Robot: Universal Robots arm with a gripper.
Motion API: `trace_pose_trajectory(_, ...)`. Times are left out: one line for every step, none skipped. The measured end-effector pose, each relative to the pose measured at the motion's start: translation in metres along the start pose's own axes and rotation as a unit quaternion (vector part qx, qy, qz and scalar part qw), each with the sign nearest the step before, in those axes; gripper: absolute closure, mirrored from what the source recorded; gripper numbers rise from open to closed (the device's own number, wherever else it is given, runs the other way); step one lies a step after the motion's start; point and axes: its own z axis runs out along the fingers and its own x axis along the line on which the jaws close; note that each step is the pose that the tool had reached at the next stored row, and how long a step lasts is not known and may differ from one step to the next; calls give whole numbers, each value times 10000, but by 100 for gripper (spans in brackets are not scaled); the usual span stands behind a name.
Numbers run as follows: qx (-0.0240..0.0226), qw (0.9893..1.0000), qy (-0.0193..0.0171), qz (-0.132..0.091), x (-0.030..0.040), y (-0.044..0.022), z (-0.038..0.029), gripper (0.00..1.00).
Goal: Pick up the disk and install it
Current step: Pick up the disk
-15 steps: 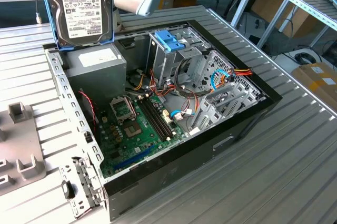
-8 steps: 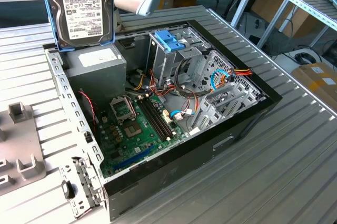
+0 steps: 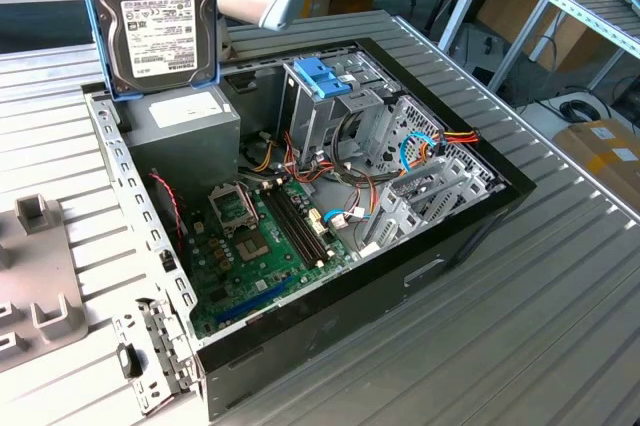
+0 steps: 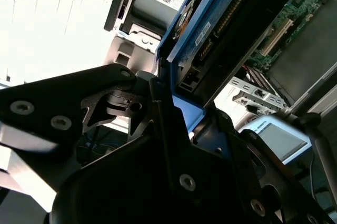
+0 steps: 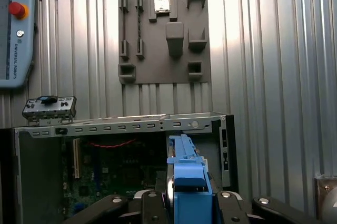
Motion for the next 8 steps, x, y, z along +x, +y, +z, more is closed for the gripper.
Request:
trace_pose_trajectory(0,10000,1,0,10,-1,1,63)
trace_pose_trajectory(0,10000,1,0,14,-1,1,63)
trace_pose_trajectory(0,10000,1,0,18,-1,1,63)
trace_pose_trajectory(0,10000,1,0,23,-1,1,63)
trace_pose_trajectory(0,10000,1,0,31,-2,2,63)
trace_pose_trajectory(0,10000,2,0,34,-2,2,63)
trace_pose_trajectory(0,10000,1,0,40,-2,2,63)
trace_pose_trajectory(0,10000,2,0,43,-2,2,63)
